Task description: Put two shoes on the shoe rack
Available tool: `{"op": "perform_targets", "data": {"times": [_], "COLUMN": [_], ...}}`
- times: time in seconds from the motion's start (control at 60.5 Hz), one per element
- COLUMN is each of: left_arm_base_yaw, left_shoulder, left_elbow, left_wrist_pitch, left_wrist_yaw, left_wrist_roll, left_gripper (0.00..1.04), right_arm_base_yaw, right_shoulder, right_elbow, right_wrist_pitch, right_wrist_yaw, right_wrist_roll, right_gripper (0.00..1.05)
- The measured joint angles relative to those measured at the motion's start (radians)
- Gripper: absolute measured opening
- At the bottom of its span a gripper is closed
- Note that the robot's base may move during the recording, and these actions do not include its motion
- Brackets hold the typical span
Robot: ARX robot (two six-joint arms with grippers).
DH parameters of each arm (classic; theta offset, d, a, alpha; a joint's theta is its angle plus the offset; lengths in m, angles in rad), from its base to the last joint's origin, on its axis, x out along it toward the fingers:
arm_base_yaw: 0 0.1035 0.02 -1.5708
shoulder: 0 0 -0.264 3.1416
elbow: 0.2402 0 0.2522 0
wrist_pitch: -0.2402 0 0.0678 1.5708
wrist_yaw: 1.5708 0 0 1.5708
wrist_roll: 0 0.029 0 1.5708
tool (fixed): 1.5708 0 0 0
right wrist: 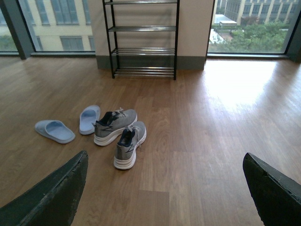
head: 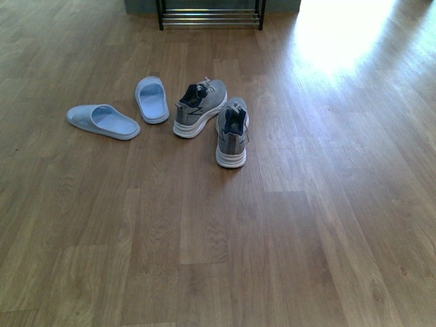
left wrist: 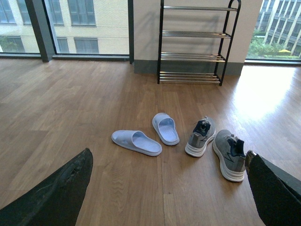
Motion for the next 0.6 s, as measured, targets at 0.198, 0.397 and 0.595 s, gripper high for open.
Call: {"op": "perform_targets", "data": {"times": [0.198, 0.397, 0.595], "left_arm_base_yaw": [0.0, 0.0, 0.0], "left_shoulder": [0.0, 0.0, 0.0], "left_elbow": [0.0, 0.0, 0.0], "left_wrist_pitch": [0.0, 0.0, 0.0], "left_wrist_yaw": [0.0, 0.0, 0.0], "left_wrist_roll": [0.0, 0.0, 0.0], "left_gripper": [0.95, 0.95, 0.95], "right_arm_base_yaw": [0.0, 0.0, 0.0], "right_shoulder": [0.0, 0.0, 0.0], "right_elbow": [0.0, 0.0, 0.0], "right_wrist_pitch": [0.0, 0.0, 0.0], "right_wrist_yaw": [0.0, 0.0, 0.0], "right_wrist_roll": [0.0, 0.0, 0.0], "right_gripper": [0.95, 0.95, 0.95]}}
